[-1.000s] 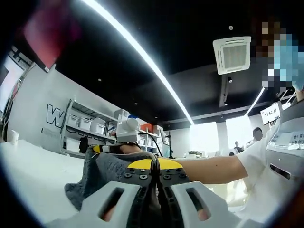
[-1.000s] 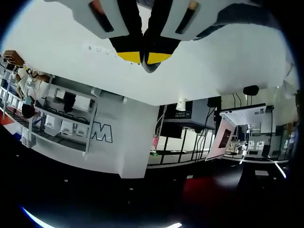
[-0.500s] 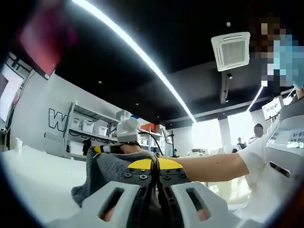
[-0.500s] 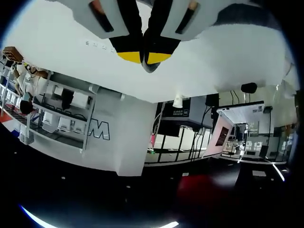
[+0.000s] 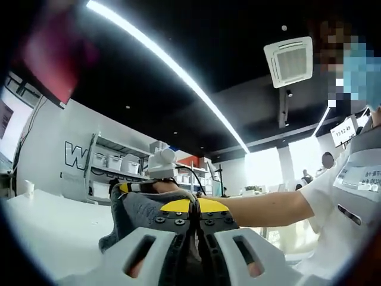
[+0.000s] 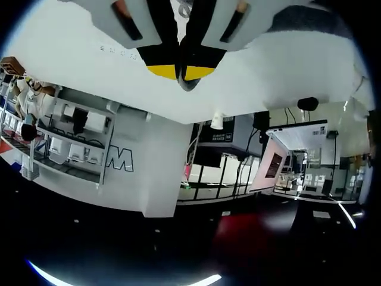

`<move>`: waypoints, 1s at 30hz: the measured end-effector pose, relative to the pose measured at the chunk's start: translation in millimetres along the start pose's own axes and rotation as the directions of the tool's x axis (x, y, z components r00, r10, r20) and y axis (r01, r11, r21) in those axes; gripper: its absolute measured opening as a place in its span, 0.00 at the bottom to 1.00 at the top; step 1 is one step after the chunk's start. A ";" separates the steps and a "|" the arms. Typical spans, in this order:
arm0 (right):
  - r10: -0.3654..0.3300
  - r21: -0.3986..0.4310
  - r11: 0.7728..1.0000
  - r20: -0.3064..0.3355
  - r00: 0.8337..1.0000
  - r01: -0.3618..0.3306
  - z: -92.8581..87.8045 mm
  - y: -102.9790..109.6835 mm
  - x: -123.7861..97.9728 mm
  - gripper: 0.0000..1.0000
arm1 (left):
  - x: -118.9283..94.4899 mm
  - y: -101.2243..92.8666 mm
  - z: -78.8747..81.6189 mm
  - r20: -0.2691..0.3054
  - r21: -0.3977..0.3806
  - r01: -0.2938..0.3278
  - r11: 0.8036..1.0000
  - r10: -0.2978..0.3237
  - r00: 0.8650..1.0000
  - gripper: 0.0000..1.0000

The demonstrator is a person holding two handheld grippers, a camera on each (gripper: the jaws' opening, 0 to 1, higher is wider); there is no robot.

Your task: Open the folded towel by lifting each exposed corner and separating the folded layers until the towel lies flat within the target outline without major curled edges

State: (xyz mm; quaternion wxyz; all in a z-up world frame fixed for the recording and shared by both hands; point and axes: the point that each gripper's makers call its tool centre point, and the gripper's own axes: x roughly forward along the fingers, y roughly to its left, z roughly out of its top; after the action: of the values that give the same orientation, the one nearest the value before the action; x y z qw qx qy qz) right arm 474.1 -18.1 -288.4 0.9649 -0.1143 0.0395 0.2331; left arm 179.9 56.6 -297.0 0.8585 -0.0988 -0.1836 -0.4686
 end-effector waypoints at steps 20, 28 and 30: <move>0.029 -0.018 0.999 0.023 0.999 -0.029 16.6 22.4 10.6 0.00 | -16.6 10.1 11.7 0.000 0.047 -0.040 0.998 0.040 0.999 0.00; 0.040 -0.024 0.999 0.028 0.999 -0.039 22.6 29.9 14.7 0.00 | -21.4 13.4 16.6 -0.016 0.084 -0.052 0.995 0.053 0.998 0.00; 0.043 -0.028 0.999 0.031 0.999 -0.042 24.1 32.4 15.1 0.00 | -23.0 13.8 17.4 -0.016 0.090 -0.054 0.995 0.056 0.998 0.00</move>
State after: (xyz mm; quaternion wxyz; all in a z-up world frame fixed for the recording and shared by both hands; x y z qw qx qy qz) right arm 473.2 22.4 -273.5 0.9586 -0.1229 0.0233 0.2560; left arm 176.3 87.8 -290.5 0.8763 -0.0610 -0.1934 -0.4370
